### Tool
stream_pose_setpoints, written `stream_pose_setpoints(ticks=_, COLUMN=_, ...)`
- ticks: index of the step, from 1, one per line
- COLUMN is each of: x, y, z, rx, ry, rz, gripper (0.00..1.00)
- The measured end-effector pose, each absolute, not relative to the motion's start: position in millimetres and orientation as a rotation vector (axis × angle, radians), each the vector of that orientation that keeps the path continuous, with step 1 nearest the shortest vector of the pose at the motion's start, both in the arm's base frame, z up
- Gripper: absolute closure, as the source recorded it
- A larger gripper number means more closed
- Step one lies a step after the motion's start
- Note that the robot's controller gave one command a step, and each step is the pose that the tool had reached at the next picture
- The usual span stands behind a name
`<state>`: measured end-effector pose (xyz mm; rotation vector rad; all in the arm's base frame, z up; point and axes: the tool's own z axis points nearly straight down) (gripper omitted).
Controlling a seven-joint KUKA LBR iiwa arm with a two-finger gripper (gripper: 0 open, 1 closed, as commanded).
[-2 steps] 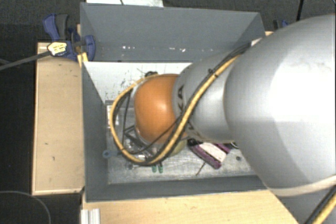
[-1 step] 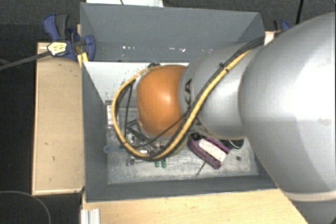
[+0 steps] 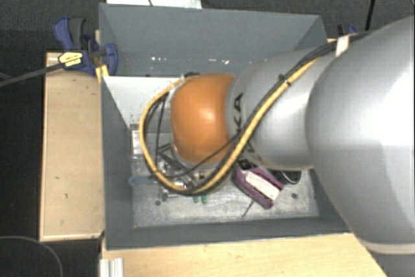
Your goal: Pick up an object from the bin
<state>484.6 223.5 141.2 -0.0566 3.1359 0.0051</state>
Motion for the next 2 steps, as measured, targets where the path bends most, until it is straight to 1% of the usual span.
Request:
stream_pose_setpoints(ticks=1, x=485.3, y=224, z=142, rx=-0.055, ry=3.135, rz=0.005, gripper=1.0)
stream_pose_setpoints(ticks=2, x=486.7, y=224, z=193, rx=-0.058, ry=3.135, rz=0.006, gripper=1.0)
